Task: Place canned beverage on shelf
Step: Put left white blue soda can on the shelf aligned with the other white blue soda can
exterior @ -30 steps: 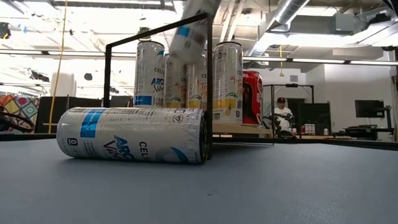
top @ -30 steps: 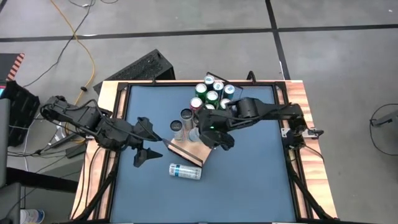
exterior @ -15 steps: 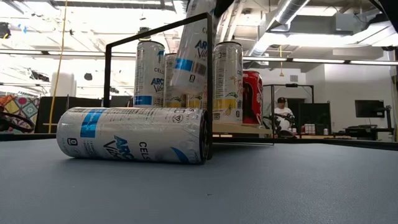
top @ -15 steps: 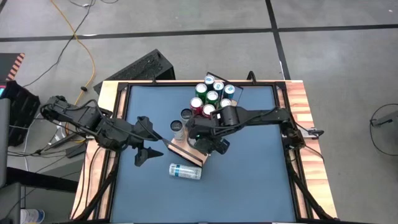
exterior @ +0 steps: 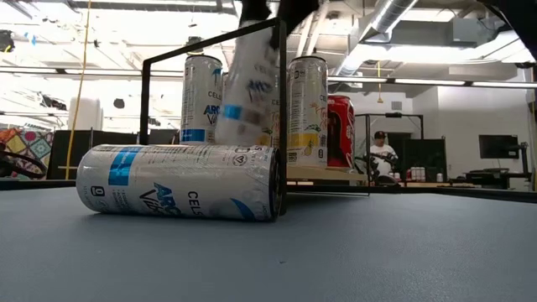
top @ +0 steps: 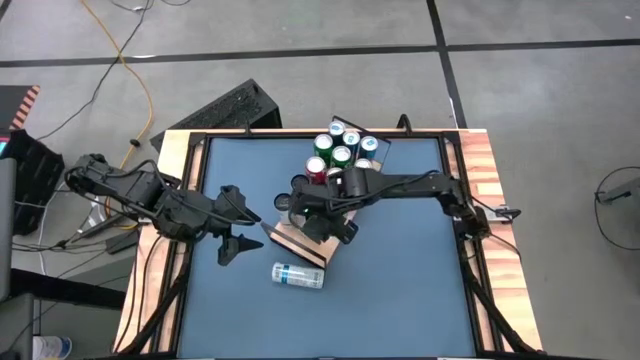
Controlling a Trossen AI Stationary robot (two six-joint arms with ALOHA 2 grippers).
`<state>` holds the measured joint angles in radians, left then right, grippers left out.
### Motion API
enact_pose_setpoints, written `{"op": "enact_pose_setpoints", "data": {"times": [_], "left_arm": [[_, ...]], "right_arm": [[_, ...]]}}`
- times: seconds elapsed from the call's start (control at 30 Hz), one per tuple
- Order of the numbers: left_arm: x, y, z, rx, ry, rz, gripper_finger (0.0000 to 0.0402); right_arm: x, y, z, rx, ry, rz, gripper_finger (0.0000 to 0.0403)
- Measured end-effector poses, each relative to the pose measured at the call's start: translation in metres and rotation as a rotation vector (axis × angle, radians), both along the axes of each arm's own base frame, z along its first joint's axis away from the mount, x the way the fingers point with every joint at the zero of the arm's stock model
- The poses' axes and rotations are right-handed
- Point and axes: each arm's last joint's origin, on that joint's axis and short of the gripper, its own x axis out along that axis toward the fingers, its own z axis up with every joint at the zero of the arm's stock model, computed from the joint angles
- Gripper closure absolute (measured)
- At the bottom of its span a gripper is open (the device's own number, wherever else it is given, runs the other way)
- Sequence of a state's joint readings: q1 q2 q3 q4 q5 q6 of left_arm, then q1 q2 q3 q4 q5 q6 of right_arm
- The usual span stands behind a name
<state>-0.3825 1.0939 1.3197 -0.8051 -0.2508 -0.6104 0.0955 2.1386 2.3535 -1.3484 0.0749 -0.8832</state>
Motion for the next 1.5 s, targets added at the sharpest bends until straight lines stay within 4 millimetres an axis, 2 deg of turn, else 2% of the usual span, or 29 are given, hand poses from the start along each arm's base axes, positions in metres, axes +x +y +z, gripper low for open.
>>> {"op": "enact_pose_setpoints", "data": {"times": [0.17,0.67,1.07,1.5], "left_arm": [[0.000,0.000,0.000,0.014,0.000,-0.009,0.0068],[-0.001,0.000,-0.001,0.041,0.010,-0.023,0.0068],[-0.001,0.000,-0.001,0.062,0.008,-0.037,0.0068],[-0.001,0.000,-0.001,0.062,0.008,-0.037,0.0068]], "right_arm": [[0.004,0.002,-0.012,-0.007,0.049,0.006,0.0192],[0.008,-0.003,-0.012,0.013,0.022,-0.047,0.0182],[0.011,-0.008,-0.011,-0.012,-0.017,-0.136,0.0123],[0.008,0.003,-0.008,0.003,-0.022,-0.135,0.0116]]}}
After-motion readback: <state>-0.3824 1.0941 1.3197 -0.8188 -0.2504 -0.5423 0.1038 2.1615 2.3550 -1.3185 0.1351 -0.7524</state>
